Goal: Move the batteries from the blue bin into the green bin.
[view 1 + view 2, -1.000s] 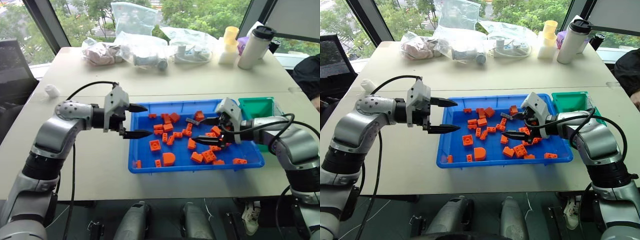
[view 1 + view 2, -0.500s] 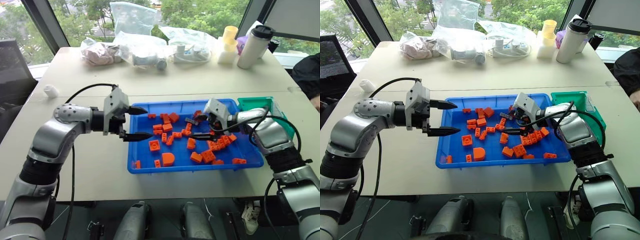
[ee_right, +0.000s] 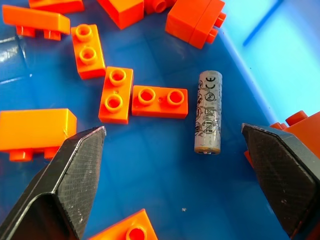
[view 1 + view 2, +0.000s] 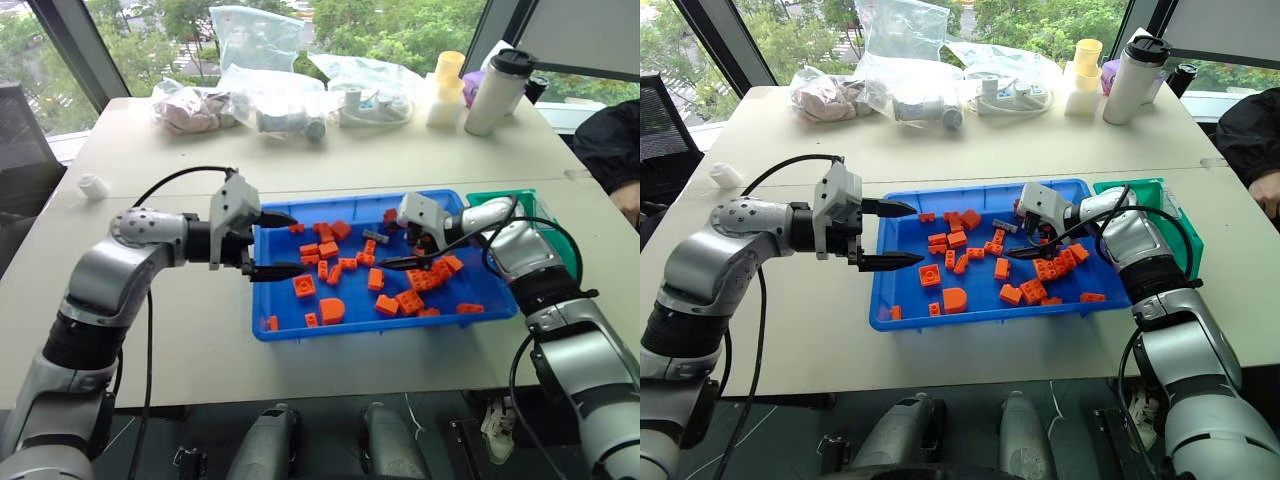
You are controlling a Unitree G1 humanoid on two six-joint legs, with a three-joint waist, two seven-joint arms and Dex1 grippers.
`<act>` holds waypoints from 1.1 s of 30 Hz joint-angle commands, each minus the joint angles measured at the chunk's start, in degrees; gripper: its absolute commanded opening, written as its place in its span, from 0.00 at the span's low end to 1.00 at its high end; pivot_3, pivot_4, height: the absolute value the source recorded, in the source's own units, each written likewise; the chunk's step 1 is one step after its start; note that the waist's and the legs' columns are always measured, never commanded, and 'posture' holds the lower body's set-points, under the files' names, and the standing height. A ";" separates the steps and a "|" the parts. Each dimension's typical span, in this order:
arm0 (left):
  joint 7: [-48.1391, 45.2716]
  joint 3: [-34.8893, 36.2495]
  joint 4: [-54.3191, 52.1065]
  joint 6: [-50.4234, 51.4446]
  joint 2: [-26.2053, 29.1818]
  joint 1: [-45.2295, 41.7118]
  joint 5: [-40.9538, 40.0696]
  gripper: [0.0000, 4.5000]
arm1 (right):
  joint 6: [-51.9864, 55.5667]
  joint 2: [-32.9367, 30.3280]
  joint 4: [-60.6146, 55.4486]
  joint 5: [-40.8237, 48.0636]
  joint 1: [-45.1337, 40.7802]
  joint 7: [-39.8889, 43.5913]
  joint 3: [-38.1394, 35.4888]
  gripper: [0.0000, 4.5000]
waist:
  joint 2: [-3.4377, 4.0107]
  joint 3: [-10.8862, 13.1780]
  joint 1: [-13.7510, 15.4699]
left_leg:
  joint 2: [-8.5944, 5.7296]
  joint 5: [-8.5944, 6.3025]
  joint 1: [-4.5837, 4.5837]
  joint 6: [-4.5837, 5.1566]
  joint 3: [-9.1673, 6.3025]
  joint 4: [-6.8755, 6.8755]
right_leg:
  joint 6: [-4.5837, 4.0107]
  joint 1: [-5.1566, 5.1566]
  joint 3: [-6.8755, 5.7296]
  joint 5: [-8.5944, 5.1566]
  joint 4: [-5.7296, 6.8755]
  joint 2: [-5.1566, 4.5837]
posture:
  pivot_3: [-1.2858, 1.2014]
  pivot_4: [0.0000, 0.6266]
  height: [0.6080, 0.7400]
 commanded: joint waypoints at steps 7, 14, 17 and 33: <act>0.92 1.17 -2.00 -0.18 0.32 -0.15 -0.38 1.00 | -4.42 1.14 -0.99 -4.61 1.37 0.14 1.33 0.26 | 0.00 0.00 0.17 | 0.00 0.00 0.00 -0.01 0.00 -0.01 | 0.00 -0.02 0.00 0.00 0.02 -0.01 | 0.52 0.24 1.00; 0.83 0.89 -1.31 -0.70 0.09 -0.50 -0.09 1.00 | -2.06 0.29 -5.23 -4.99 3.59 -0.73 0.13 0.16 | 0.00 0.00 0.15 | -0.01 0.00 0.00 -0.01 0.00 0.00 | 0.00 -0.01 0.00 0.00 0.02 -0.01 | 0.52 0.24 1.00; 0.75 0.82 -1.12 -0.83 -0.02 -0.62 -0.05 1.00 | -0.36 -0.61 -7.10 -4.41 4.16 -1.68 -1.32 0.16 | 0.00 0.00 0.25 | -0.01 0.00 0.00 -0.01 0.00 0.00 | 0.00 -0.01 0.00 0.00 0.02 -0.01 | 0.52 0.24 1.00; 2.09 -0.66 6.96 -5.40 -13.92 -8.97 -1.18 1.00 | 44.49 -2.38 -43.71 15.99 14.80 -30.96 -43.92 0.16 | 0.01 0.00 1.48 | -0.04 0.00 -0.04 0.00 -0.02 -0.02 | 0.00 -0.02 0.00 0.00 -0.01 -0.07 | 0.52 0.24 1.00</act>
